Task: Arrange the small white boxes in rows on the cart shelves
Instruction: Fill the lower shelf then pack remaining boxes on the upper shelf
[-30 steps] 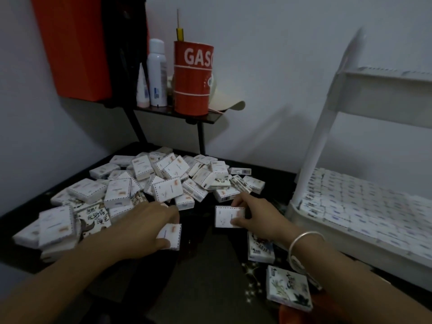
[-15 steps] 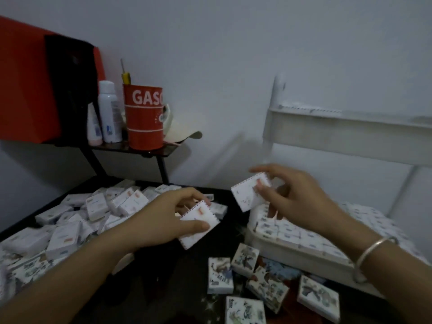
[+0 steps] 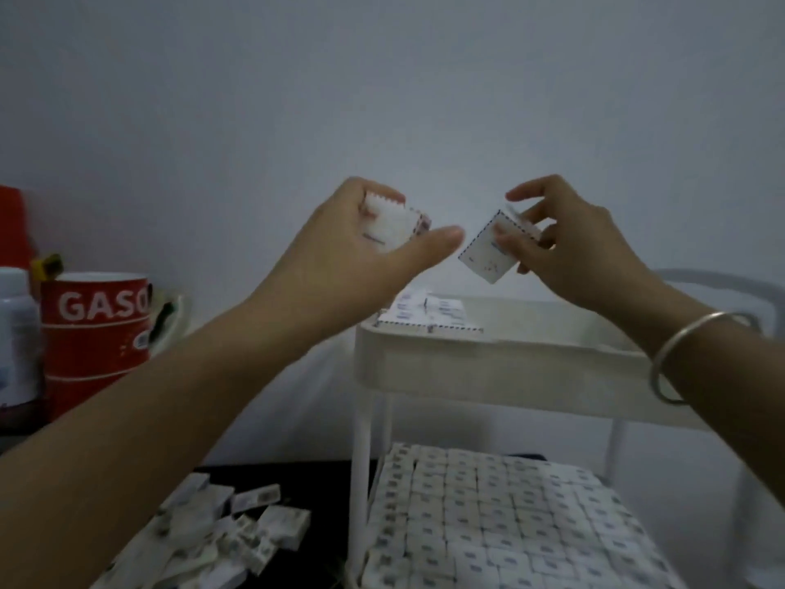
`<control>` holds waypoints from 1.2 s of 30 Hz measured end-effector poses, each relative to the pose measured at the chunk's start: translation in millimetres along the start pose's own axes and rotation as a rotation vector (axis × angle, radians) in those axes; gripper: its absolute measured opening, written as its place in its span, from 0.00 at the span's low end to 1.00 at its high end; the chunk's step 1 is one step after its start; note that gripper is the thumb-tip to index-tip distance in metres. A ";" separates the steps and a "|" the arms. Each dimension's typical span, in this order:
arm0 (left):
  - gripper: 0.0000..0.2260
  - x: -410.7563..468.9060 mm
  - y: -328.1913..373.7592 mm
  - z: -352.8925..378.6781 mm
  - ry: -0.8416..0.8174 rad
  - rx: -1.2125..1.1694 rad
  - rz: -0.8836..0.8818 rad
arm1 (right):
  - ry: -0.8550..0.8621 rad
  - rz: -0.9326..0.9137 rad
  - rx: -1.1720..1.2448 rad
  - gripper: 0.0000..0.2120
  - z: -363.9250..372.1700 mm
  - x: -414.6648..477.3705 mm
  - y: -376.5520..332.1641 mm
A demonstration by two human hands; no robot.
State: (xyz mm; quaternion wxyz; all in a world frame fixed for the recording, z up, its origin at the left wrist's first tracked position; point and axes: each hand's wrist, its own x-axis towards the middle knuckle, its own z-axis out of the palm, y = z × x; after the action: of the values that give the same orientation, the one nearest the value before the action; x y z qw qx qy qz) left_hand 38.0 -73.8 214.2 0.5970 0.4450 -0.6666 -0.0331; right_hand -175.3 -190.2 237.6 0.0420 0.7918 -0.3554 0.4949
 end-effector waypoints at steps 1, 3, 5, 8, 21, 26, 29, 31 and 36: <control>0.28 8.7 2.3 4.7 0.010 0.011 0.011 | -0.002 0.010 -0.044 0.16 4.5 6.5 6.0; 0.31 26.9 1.0 14.8 0.024 0.042 0.003 | -0.010 0.035 -0.130 0.13 16.2 18.9 16.0; 0.29 45.1 -2.4 25.2 0.041 0.066 -0.004 | -0.023 0.056 -0.250 0.12 28.7 31.2 23.4; 0.24 70.1 -8.9 35.7 0.006 0.118 0.008 | -0.082 0.072 -0.413 0.12 44.8 48.7 31.4; 0.12 165.1 -48.5 67.2 -0.120 0.748 -0.033 | -0.480 0.280 0.031 0.11 91.3 64.5 51.0; 0.13 188.2 -55.7 88.7 -0.352 0.870 -0.047 | -0.598 0.400 0.172 0.08 102.4 63.2 48.0; 0.15 191.9 -56.4 106.1 -0.466 0.917 -0.020 | -0.628 0.485 0.224 0.04 104.4 59.1 47.0; 0.15 191.6 -59.5 117.5 -0.520 0.932 -0.009 | -0.633 0.583 0.320 0.06 103.5 56.0 47.3; 0.17 187.2 -67.7 130.6 -0.552 0.922 0.021 | -0.602 0.794 0.527 0.07 94.5 54.7 52.6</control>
State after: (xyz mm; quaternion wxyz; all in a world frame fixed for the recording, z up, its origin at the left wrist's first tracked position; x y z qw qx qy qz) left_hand -11.9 -296.7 281.6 0.1424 0.6290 -0.7488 0.1532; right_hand -121.8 -297.4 219.2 -0.4497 0.6874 -0.4869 0.2970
